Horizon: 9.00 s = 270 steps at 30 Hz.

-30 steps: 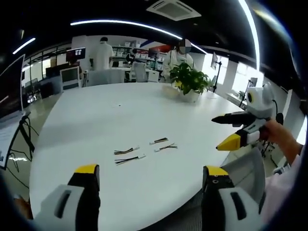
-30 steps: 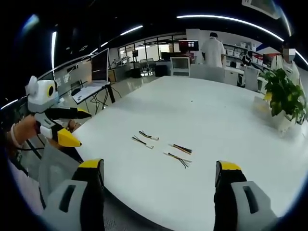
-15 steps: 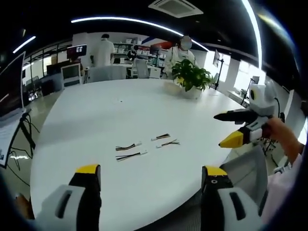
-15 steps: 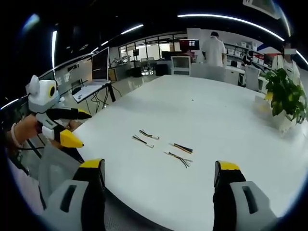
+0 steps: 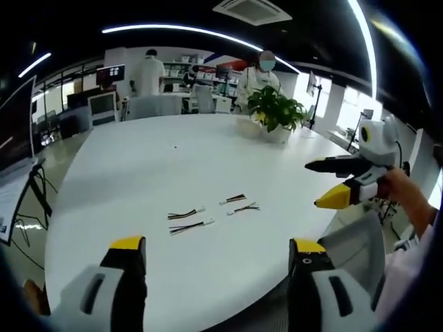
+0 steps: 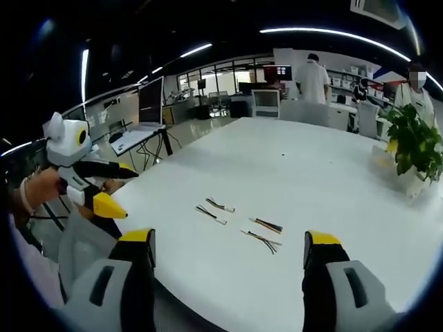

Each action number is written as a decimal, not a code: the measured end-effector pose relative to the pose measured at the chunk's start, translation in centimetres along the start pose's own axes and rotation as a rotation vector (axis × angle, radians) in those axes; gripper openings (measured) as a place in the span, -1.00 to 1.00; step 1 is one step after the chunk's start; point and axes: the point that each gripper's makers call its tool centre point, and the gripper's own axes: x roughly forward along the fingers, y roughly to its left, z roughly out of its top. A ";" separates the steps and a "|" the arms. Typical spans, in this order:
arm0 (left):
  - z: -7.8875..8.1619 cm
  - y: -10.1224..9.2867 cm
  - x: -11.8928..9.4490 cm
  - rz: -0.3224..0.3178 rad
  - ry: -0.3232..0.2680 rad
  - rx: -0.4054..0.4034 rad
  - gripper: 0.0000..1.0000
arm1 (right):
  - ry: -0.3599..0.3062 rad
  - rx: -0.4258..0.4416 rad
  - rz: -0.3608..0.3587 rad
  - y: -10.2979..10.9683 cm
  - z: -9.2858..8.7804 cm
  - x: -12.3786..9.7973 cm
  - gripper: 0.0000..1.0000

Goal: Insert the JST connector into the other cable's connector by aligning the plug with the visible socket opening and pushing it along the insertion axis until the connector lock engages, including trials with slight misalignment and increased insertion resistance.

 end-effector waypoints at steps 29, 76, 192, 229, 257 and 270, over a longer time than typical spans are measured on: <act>0.8 1.2 2.8 -0.018 0.028 -0.010 0.59 | -0.022 -0.010 0.017 -1.6 2.2 2.4 0.39; 3.5 1.0 9.1 -0.088 0.041 0.111 0.55 | 0.001 -0.073 0.055 -4.4 3.2 7.6 0.23; 2.1 1.5 19.4 -0.412 -0.074 0.400 -0.35 | -0.025 -0.292 0.559 -4.9 -2.5 17.4 -0.65; -1.6 0.6 21.5 -0.566 -0.023 0.509 -0.86 | 0.013 -0.422 0.651 -4.8 -6.1 19.2 -0.88; -2.8 1.1 22.8 -0.613 -0.023 0.547 -0.96 | -0.003 -0.441 0.687 -4.8 -6.4 19.5 -0.91; -2.6 0.1 23.1 -0.666 -0.031 0.513 -1.00 | 0.000 -0.430 0.694 -4.7 -6.2 19.6 -0.91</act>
